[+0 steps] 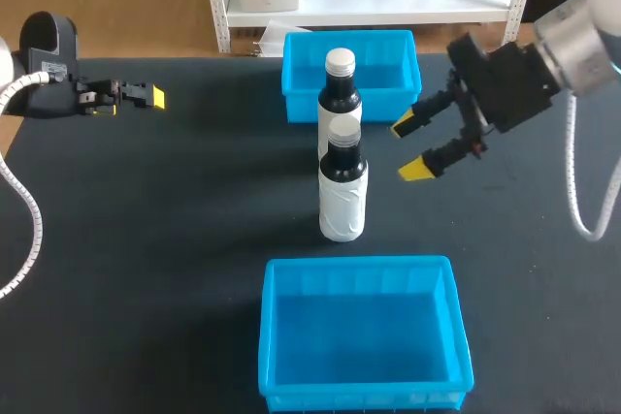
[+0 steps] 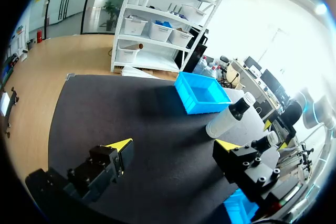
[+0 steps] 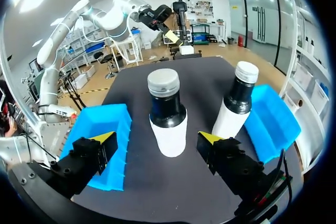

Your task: Pick up the bottle, and place it in the far bin if it is heavy, or in the near bin if it is light.

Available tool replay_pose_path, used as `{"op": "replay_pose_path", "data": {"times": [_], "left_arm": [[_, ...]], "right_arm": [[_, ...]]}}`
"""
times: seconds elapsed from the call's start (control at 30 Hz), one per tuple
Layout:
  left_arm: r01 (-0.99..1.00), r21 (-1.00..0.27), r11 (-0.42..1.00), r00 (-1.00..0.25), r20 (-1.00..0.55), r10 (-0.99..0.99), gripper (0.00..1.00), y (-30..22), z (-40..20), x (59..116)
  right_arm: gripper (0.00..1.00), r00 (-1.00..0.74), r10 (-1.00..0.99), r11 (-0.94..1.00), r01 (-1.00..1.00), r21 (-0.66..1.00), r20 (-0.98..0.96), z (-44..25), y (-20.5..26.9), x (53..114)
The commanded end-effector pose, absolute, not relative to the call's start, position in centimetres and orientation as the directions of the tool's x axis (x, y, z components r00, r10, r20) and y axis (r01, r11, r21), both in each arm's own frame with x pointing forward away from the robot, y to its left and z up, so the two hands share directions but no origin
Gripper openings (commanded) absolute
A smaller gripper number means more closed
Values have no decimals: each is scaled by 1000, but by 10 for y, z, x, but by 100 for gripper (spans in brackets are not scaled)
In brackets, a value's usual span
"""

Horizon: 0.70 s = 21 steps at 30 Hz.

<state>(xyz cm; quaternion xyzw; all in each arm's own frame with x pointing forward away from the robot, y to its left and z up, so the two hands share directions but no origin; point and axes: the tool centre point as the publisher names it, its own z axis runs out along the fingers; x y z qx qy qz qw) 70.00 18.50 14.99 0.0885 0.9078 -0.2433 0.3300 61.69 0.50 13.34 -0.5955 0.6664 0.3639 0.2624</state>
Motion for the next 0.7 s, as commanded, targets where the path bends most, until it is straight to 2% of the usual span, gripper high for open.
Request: {"op": "replay_pose_path", "data": {"times": [0.03,0.7], "left_arm": [[321,-383,866,-767,-642,0,100,185,150,700],[321,-383,866,-767,-642,0,100,185,150,700]], "right_arm": [[100,-140,-602,-10,-983,183,-786,130,23,628],[100,-163,-581,21,-982,186,-797,120,71,622]]}}
